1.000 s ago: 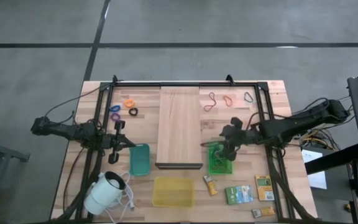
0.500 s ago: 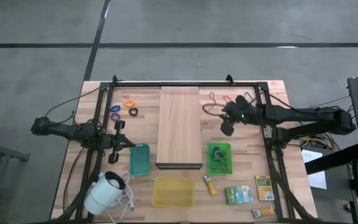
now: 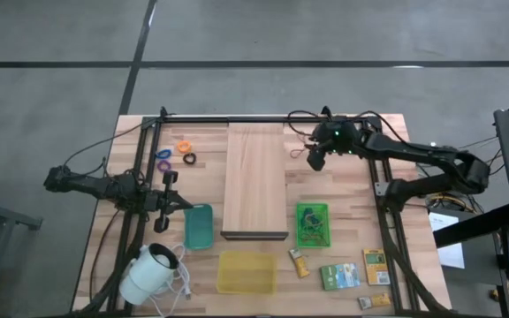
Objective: Pick & Place Office Desk Supplies
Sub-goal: Put the red rubber band into the green bin
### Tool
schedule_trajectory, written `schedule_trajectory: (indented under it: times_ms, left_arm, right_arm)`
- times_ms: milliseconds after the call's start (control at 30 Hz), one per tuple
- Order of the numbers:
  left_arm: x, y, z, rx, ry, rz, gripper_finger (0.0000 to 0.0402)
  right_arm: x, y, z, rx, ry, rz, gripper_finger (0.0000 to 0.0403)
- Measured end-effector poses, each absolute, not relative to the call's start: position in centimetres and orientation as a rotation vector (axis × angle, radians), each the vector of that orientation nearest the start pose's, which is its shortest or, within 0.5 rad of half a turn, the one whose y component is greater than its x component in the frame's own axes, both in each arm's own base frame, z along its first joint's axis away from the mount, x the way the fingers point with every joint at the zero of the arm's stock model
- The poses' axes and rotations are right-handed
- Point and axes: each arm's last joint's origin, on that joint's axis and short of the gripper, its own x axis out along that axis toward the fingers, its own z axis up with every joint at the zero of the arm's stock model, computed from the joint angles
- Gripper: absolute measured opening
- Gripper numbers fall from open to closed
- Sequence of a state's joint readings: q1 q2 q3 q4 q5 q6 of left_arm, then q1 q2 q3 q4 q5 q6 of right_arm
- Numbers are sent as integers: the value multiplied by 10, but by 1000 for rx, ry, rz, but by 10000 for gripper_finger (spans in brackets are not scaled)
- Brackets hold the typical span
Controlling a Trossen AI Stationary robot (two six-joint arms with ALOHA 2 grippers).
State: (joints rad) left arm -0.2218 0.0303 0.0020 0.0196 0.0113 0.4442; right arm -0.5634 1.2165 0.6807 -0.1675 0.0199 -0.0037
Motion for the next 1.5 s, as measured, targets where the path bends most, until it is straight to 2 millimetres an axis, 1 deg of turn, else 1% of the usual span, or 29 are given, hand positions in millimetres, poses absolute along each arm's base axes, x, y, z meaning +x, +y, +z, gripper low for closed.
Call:
schedule_trajectory:
  times_ms: [100, 300, 400, 500, 700, 833, 1067, 1267, 1500]
  left_arm:
    - [97, -22, 164, 443, -43, -231, 12]
    - [97, -22, 164, 443, -43, -231, 12]
    - [97, -22, 164, 443, -43, -232, 12]
    - [97, -22, 164, 443, -43, -232, 12]
    - [97, -22, 164, 443, -43, -232, 12]
    - [97, -22, 164, 443, -43, -232, 12]
    - [97, -22, 164, 443, -43, -232, 12]
    - [97, -22, 164, 443, -43, -232, 12]
    - [97, -22, 164, 443, -43, -232, 12]
  right_arm:
    - [204, -142, 204, 227, 727, -596, 135]
    - [201, -162, 184, 439, 733, -727, 132]
    - [202, -171, 178, 562, 714, -798, 133]
    - [208, -179, 176, 653, 692, -843, 132]
    - [229, -195, 173, 657, 722, -844, 134]
    - [238, -202, 165, 687, 807, -858, 134]
    - [248, -211, 148, 729, 964, -870, 132]
    - [255, -218, 136, 739, 1007, -874, 134]
    - [254, -218, 134, 705, 1026, -929, 124]
